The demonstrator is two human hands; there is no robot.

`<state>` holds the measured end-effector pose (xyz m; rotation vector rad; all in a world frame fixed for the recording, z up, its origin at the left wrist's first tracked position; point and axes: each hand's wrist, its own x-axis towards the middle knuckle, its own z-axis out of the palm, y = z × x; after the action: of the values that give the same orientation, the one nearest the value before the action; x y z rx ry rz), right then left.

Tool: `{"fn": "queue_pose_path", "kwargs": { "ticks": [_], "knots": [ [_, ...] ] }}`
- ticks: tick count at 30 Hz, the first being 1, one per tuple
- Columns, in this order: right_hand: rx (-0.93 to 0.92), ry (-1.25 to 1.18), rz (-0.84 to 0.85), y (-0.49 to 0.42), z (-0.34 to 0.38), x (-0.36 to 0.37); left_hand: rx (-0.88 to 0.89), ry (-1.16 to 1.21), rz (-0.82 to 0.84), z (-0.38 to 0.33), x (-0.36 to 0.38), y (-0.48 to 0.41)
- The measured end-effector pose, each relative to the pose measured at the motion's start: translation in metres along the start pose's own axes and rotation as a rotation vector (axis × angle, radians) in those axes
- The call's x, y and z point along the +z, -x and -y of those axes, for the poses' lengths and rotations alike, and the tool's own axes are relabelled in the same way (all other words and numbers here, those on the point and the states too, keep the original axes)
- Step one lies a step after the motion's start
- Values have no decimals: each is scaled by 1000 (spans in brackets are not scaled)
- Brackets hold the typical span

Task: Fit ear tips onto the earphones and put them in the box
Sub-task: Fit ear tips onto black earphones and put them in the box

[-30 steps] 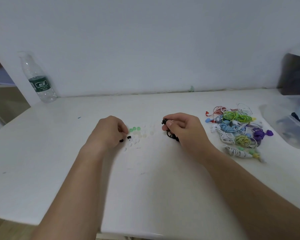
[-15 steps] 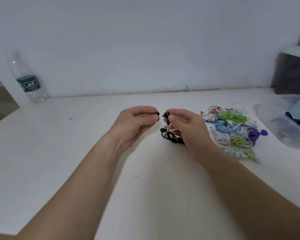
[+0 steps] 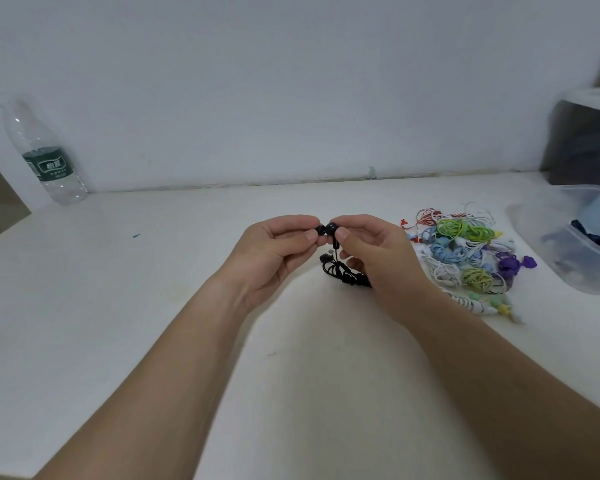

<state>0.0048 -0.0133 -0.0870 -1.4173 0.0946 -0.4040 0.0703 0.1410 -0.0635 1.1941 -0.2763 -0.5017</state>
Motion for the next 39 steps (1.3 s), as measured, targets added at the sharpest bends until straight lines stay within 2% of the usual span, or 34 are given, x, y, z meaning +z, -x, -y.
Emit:
{"fn": "queue_pose_path", "kwargs": {
  "ticks": [16,33,39],
  "knots": [
    [14,0,4,-3,-3,-4,101,-167,-1,2,-5,-2],
    [137,-2,224,-4,4,-15,5,-151,187,3,-14,-2],
    [126,-3,238,-3,4,-16,15,-133,169,5,-12,-1]
  ]
}}
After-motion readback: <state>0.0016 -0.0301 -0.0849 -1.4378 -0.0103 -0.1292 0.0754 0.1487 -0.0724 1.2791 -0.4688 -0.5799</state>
